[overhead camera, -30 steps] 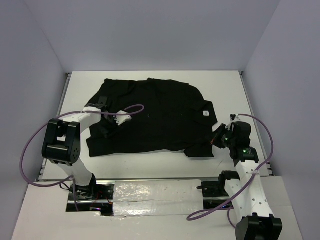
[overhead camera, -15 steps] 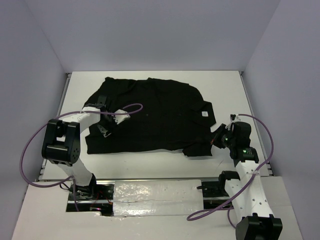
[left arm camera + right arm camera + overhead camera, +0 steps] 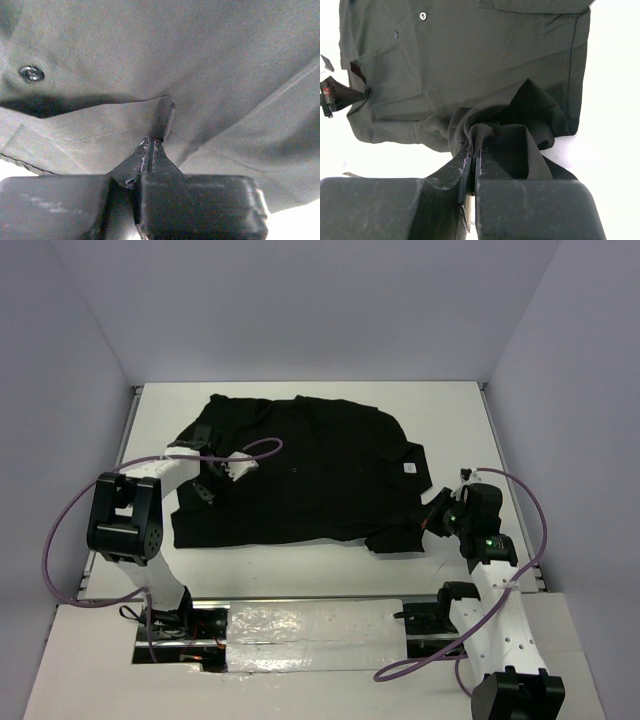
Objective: Fold and stack the long sleeve shirts
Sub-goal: Flatten the shirt out
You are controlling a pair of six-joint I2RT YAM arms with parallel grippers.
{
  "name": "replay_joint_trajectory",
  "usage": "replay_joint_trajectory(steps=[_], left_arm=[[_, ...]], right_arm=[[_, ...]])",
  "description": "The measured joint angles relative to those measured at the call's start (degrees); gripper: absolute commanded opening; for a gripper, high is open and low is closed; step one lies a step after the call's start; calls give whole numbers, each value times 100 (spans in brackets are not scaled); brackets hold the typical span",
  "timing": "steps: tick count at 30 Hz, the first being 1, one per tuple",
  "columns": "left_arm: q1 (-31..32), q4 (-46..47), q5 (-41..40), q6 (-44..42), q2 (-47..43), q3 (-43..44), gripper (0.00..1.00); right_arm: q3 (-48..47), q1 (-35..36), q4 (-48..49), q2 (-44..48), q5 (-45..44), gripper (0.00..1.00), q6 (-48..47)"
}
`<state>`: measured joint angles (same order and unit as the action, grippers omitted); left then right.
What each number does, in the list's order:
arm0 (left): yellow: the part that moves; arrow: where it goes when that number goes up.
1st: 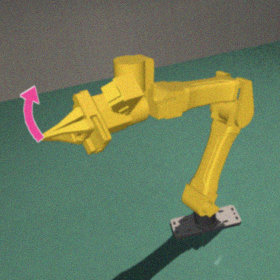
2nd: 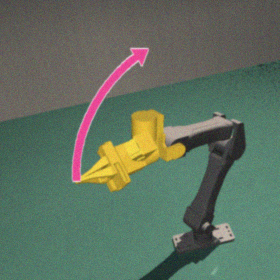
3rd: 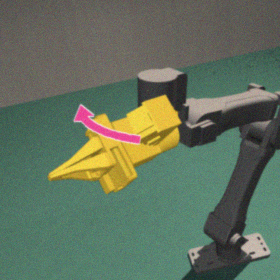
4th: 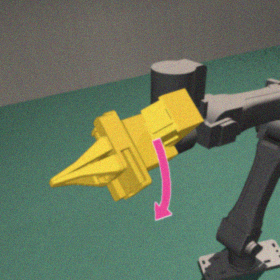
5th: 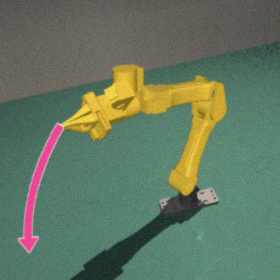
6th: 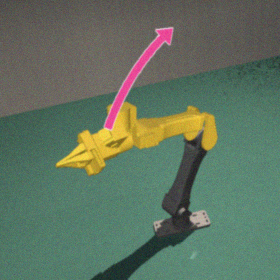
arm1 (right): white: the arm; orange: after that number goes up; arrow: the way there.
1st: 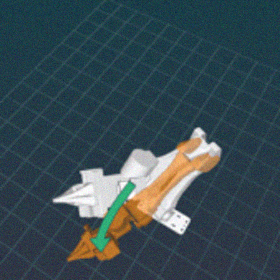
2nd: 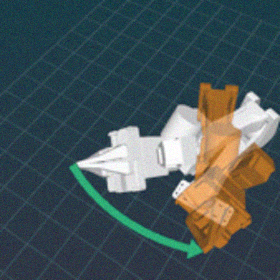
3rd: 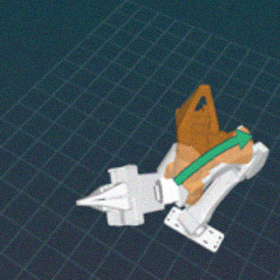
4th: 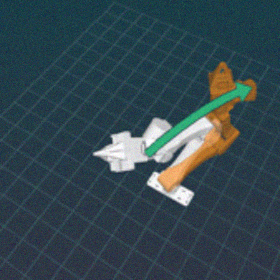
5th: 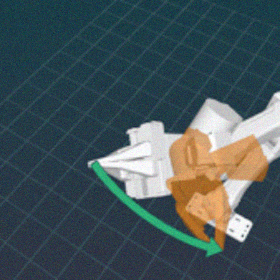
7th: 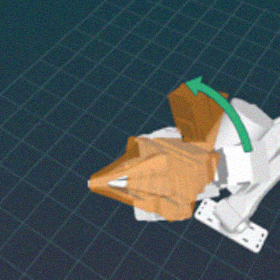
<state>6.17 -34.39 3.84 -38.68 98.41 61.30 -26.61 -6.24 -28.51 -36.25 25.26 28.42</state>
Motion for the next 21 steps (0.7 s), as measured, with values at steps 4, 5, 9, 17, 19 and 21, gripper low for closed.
replay_joint_trajectory(steps=[4, 5, 9, 17, 19, 21], left_arm=[[-70, -11, -42, 22, 9, 0, 0], [-144, -13, -39, 83, 9, 0, 0], [-826, -83, 146, 496, 9, 219, 0], [-2175, 11, 610, 1346, 116, 785, 24], [-2249, -20, 660, 1497, 249, 785, 32], [-2345, -35, 678, 1670, 391, 785, 39]], right_arm=[[0, 0, 0, -2, 0, 0, 0], [0, 0, 0, -4, 0, 0, 0], [0, 0, 0, -17, -2, 0, 0], [0, 0, 0, -37, 0, 0, 0], [0, 0, 0, -37, 0, 0, 0], [0, 0, 0, -33, 0, 0, 0]])
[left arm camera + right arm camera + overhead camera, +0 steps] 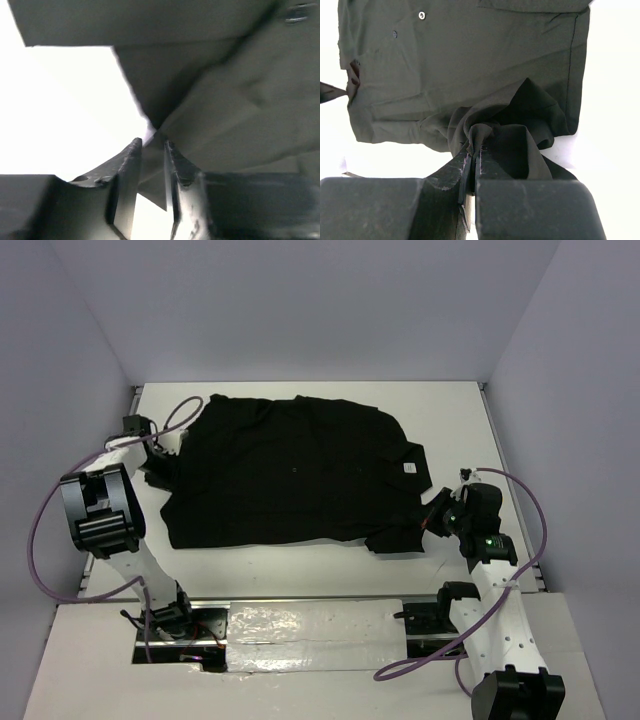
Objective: Fold and stack the long sleeve shirts
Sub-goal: Flatten the shirt out
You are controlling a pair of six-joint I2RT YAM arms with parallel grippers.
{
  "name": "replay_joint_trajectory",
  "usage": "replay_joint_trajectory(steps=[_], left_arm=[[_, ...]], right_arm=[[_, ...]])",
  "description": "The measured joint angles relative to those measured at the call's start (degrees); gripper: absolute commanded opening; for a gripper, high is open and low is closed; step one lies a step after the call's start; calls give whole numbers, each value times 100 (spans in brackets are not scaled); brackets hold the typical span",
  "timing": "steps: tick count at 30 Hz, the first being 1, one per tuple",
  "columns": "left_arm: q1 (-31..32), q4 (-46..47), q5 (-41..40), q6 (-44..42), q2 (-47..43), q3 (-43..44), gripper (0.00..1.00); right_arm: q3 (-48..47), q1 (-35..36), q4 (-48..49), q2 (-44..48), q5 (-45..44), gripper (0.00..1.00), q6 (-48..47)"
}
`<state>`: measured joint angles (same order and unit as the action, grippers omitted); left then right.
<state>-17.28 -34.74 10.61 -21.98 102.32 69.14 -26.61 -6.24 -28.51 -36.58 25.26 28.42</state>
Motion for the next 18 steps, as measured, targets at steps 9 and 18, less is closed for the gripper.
replay_joint_trajectory(steps=[9, 18], left_arm=[[-1388, -63, -192, 872, 345, 861, 26], [-1025, -385, 903, -474, 181, 1182, 63]], right_arm=[[0, 0, 0, 2, 2, 0, -4], [0, 0, 0, 9, 2, 0, -4]])
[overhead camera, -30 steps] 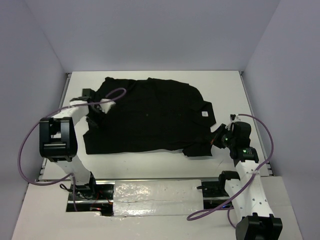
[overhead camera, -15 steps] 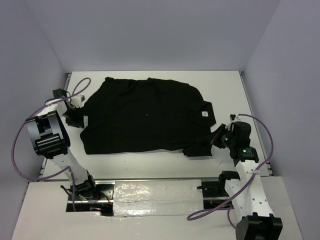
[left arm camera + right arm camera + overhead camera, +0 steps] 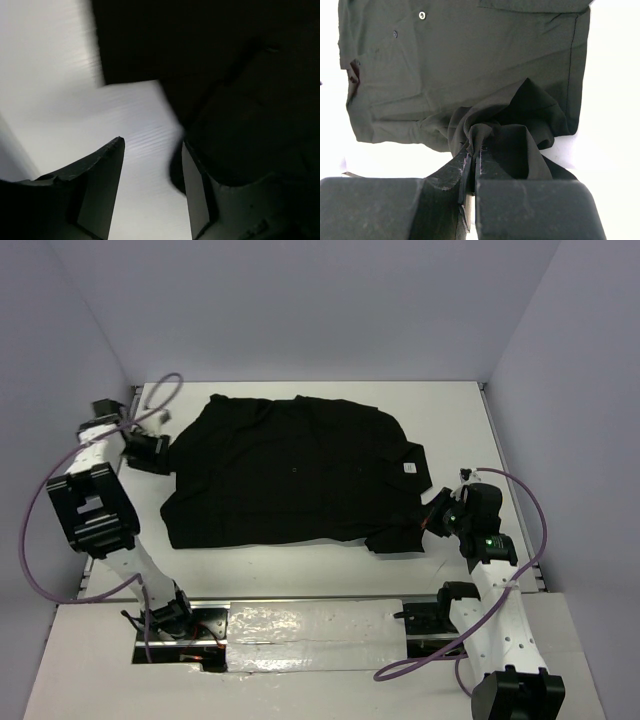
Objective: Fold and stack the long sleeve shirts
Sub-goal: Flatten the shirt out, then fold the shirt
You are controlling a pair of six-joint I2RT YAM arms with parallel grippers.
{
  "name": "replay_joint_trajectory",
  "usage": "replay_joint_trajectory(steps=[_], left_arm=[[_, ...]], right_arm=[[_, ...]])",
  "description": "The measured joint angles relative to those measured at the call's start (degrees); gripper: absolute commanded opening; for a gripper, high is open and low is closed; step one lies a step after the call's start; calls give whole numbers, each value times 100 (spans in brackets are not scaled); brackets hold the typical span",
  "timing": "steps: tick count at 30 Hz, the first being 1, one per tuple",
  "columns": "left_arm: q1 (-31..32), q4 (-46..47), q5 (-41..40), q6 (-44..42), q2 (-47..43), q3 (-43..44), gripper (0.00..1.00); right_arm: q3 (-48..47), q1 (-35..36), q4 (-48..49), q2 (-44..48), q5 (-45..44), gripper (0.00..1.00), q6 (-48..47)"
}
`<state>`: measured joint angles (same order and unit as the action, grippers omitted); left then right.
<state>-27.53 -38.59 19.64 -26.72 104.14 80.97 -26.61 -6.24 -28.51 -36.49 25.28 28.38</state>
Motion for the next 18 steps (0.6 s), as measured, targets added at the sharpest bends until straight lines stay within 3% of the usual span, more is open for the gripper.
replay_joint_trajectory(steps=[2, 6, 15, 18], left_arm=[[514, -177, -7, -398, 0, -129, 68], [1357, -317, -122, -723, 251, -402, 64], [1613, 219, -804, -752, 221, -1058, 33], [1659, 262, -732, -796, 133, -1169, 32]], right_arm=[[0, -2, 0, 0, 0, 0, 0], [0, 0, 0, 26, 0, 0, 2], [4, 0, 2, 50, -2, 0, 0], [7, -2, 4, 50, -2, 0, 0]])
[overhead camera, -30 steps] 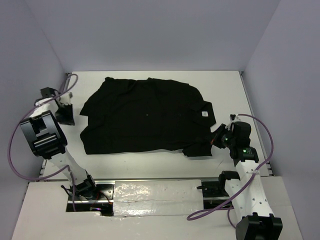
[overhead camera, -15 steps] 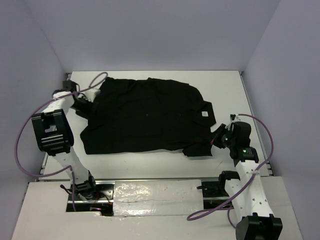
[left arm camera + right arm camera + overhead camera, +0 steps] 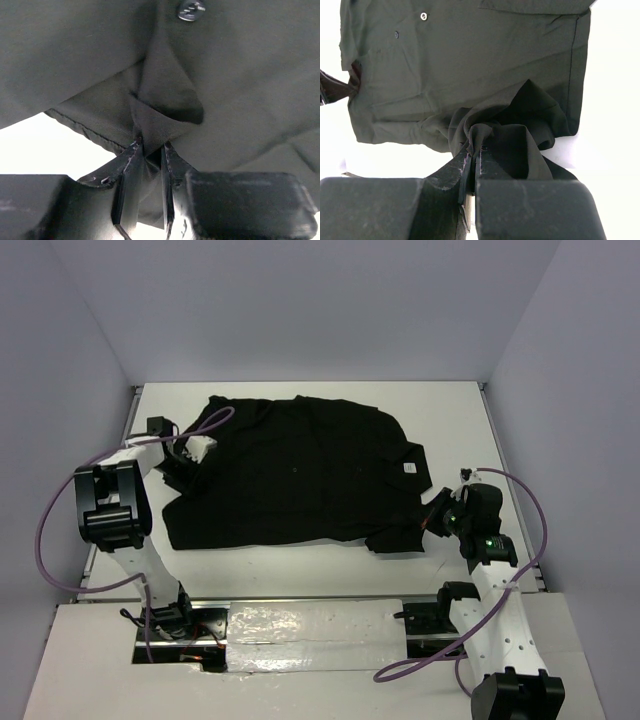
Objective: Fold and stack the long sleeve shirts
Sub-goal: Fold the shirt
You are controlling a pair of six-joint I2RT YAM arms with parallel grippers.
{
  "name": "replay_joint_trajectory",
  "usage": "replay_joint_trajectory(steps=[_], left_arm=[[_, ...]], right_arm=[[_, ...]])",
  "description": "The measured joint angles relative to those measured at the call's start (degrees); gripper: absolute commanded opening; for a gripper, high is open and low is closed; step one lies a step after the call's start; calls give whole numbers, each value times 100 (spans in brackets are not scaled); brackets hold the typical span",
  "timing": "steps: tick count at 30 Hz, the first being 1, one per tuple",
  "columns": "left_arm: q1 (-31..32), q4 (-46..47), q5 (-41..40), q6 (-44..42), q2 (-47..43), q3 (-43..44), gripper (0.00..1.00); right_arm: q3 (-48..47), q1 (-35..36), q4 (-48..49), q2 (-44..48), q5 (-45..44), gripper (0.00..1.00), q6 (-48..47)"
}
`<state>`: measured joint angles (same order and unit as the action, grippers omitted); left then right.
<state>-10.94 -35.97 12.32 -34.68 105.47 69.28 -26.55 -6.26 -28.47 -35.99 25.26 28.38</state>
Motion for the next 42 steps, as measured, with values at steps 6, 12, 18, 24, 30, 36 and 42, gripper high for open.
replay_joint_trajectory(steps=[6, 12, 18, 24, 30, 36, 42], left_arm=[[33, -428, 557, -260, -492, -413, 45], [181, -1069, 1051, -861, -1025, -452, 56], [264, -2079, 1373, -1751, -1117, -444, 54], [170, -1838, 1364, -1495, -1121, -256, 61], [393, -1300, 1084, -1843, -1449, -581, 68], [649, -1036, 763, -2365, -1685, -1080, 67], [826, -518, 153, -2579, -1644, -1530, 62]], right_arm=[[0, 0, 7, -22, 0, 0, -9], [0, 0, 7, -22, 0, 0, -24], [0, 2, 7, -26, 0, 0, -39], [0, 0, 7, -59, 0, 0, -42], [0, 2, 7, -59, 0, 0, -42], [0, 2, 7, -98, 0, 0, -44], [0, 0, 7, -96, 0, 0, -55]])
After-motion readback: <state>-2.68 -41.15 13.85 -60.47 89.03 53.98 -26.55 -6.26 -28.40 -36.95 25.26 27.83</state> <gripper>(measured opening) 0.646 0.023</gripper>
